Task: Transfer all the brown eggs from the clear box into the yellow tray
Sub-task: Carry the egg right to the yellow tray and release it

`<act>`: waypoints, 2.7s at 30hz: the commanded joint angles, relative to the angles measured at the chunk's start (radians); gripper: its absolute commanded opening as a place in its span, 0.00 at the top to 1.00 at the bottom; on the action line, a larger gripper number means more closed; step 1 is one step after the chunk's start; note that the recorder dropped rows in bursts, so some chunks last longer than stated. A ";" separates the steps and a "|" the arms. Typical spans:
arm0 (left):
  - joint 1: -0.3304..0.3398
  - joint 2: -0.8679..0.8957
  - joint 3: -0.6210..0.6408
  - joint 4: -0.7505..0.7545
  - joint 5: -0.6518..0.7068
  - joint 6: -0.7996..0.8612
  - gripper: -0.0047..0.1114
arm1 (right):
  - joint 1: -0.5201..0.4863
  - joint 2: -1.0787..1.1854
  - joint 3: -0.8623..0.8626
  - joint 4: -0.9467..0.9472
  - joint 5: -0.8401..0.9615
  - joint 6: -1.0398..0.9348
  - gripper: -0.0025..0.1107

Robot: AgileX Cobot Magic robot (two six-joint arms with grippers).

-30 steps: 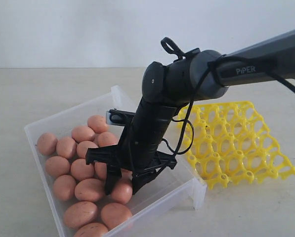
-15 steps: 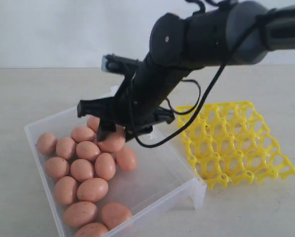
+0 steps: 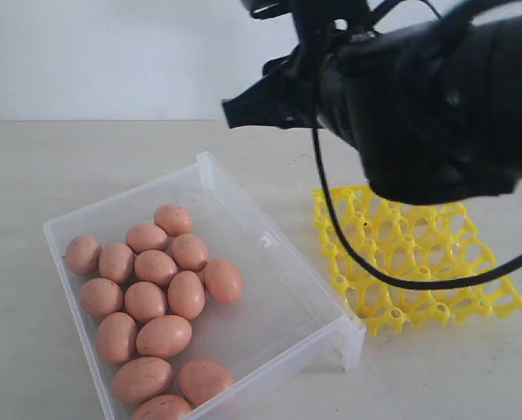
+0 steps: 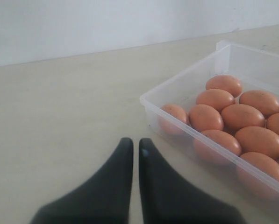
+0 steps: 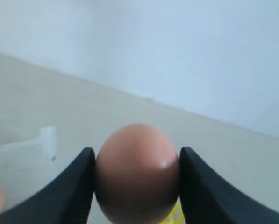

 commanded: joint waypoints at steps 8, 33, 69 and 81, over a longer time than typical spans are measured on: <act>-0.006 -0.003 0.004 -0.007 -0.005 0.001 0.92 | -0.714 0.077 0.048 -0.223 -0.704 0.220 0.98; -0.006 -0.003 0.004 -0.007 -0.005 0.001 0.92 | -0.886 0.660 -0.212 0.095 -1.925 -0.642 0.98; -0.006 -0.003 0.004 -0.007 -0.005 0.001 0.92 | -0.886 0.663 -0.212 -0.144 -1.693 -0.682 0.95; -0.006 -0.003 0.004 -0.007 -0.005 0.001 0.92 | -0.886 0.663 -0.212 -0.120 -1.705 -0.682 0.49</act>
